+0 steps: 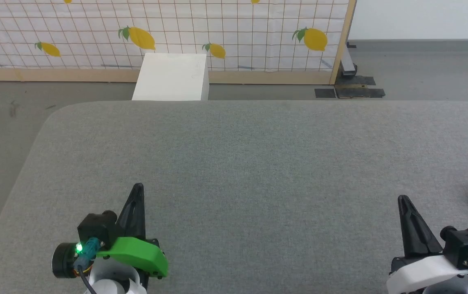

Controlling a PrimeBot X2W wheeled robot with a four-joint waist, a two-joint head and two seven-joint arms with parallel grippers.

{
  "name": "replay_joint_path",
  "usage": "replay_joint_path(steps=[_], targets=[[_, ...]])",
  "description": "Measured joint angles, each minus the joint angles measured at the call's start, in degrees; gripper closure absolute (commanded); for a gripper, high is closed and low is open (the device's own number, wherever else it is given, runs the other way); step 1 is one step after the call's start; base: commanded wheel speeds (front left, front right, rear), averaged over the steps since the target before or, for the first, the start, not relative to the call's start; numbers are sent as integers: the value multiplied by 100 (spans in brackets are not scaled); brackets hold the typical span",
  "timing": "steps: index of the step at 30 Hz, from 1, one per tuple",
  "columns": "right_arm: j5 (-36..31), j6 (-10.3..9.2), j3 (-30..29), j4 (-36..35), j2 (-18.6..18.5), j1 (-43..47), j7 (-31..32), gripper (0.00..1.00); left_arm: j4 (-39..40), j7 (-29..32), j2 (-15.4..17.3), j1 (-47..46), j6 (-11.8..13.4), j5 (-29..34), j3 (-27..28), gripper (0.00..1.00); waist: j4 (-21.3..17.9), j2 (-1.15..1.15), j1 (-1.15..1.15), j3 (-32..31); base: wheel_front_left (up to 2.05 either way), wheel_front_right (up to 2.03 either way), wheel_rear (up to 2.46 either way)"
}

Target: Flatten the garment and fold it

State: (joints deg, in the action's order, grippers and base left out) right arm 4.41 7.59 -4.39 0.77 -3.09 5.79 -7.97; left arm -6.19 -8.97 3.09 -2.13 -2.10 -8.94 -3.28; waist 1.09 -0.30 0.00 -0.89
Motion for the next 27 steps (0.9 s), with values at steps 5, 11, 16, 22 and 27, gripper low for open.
replay_joint_path(steps=[5, 11, 16, 22, 27], targets=[[-44, 0, 37, -4, 0, -55, 79, 100, 60, 93, 0, 7, 23, 66, 32, 100, -11, 0, 0, 8, 0, 0, 0], [-78, 0, 67, -8, 0, -105, 143, 100, 108, 168, 0, 12, 40, 108, 54, 100, -19, 0, 0, 15, 0, 0, 0], [-94, 0, 97, -12, 0, -112, 197, 100, 134, 227, 0, 41, 42, 186, 69, 100, -26, 0, 0, 21, 0, 0, 0], [-120, 0, 130, -14, 0, -148, 250, 100, 187, 288, 0, 59, 65, 285, 91, 100, -35, 0, 0, 29, 0, 0, 0], [-145, 0, 163, -19, 1, -199, 300, 100, 226, 344, 0, 64, 66, 343, 113, 100, -43, 0, 0, 35, 0, 0, 0]])
